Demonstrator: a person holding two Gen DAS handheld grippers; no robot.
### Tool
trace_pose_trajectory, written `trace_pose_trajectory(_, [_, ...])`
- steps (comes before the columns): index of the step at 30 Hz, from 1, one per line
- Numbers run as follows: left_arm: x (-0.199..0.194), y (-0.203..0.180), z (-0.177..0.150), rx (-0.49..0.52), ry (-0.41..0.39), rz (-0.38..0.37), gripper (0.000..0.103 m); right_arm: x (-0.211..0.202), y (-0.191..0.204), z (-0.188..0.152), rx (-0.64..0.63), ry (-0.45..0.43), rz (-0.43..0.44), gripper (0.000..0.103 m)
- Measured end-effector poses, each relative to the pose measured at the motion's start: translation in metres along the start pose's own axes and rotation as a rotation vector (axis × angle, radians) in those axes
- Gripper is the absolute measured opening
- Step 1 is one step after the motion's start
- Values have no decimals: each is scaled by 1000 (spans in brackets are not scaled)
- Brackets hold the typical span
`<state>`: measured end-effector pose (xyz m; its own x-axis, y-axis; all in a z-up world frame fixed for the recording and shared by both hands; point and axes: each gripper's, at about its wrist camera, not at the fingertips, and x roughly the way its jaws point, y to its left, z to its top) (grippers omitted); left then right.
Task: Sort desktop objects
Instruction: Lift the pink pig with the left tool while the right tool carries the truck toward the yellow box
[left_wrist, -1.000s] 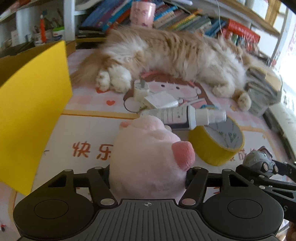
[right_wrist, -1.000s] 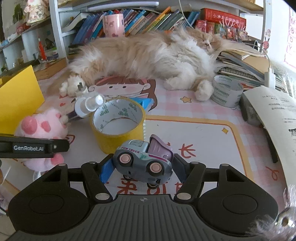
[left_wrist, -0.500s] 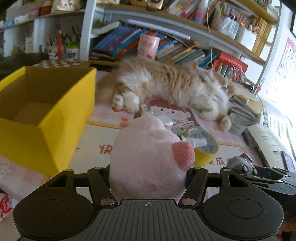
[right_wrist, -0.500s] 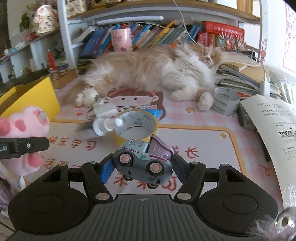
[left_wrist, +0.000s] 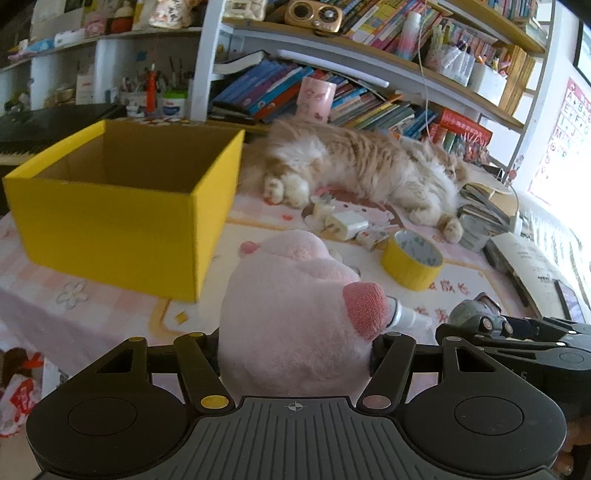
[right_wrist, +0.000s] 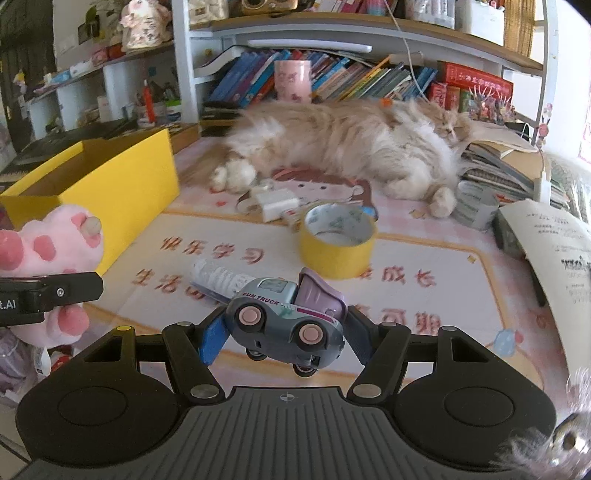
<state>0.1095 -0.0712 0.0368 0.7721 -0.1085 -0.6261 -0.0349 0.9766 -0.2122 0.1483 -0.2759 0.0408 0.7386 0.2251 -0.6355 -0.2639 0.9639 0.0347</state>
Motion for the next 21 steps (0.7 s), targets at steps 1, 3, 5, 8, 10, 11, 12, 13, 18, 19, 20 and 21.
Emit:
trace_pose_trajectory(1, [-4,3,-3,0,1,-1,63,-2,5,-2,0,4,0,64])
trace_pose_trajectory(3, [-12,10,-8,0,4,-3,63,-6,14,-7,-1,8,3,64])
trace_pose_trajectory(5, [-20,17,-12,-1,5,-5,63,-11,24,-11,-6,12,4,64])
trace_pose_trajectory(8, [-30,25,-18,6,4,-6,63,-18,40,-17,-17,7,7,64])
trace_pose_trajectory(10, [-36,30,-22,13,6,-9,63,-23,49,-21,-23,2,9,64])
trace_pose_trajectory(11, [-39,31,-24,16,7,-9,63,-26,53,-23,-24,0,11,64])
trace_pose_trajectory(12, [-42,33,-26,19,9,-10,63,-28,57,-25,-26,0,13,64])
trace_pose_trajectory(13, [-45,36,-27,21,10,-11,63,-29,62,-27,-27,0,14,64])
trace_pose_trajectory(18, [-61,48,-39,29,11,-2,63,-37,82,-35,-33,2,29,64])
trace_pose_trajectory(19, [-64,52,-41,27,12,2,63,-38,87,-37,-37,2,34,64])
trace_pose_trajectory(20, [-67,55,-43,24,13,5,63,-39,91,-39,-41,3,39,64])
trace_pose_trajectory(21, [-70,58,-45,20,14,7,63,-40,96,-40,-46,3,44,64])
